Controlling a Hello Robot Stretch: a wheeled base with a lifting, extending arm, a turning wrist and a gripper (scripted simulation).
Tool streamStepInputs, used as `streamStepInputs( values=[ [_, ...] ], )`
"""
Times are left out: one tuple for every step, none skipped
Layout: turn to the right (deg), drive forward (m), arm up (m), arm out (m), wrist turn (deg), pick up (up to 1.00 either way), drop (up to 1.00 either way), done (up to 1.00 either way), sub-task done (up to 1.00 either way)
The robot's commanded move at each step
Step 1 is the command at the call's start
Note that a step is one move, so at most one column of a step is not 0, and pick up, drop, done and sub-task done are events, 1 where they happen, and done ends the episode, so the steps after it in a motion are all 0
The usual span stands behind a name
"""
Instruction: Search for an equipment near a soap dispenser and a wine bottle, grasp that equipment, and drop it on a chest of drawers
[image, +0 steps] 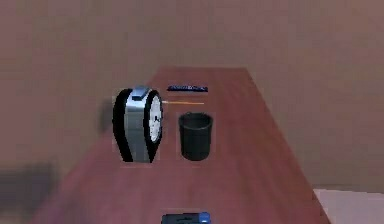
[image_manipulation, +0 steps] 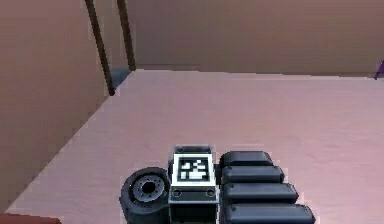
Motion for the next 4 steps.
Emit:
streamStepInputs(
  values=[
    [-45.0, 0.0, 0.0, 0.0, 0.0, 0.0, 0.0, 0.0, 0.0],
    [-36.0, 0.0, 0.0, 0.0, 0.0, 0.0, 0.0, 0.0, 0.0],
    [0.0, 0.0, 0.0, 0.44, 0.0, 0.0, 0.0, 0.0, 0.0],
    [0.0, 0.0, 0.0, 0.0, 45.0, 0.0, 0.0, 0.0, 0.0]
  ],
)
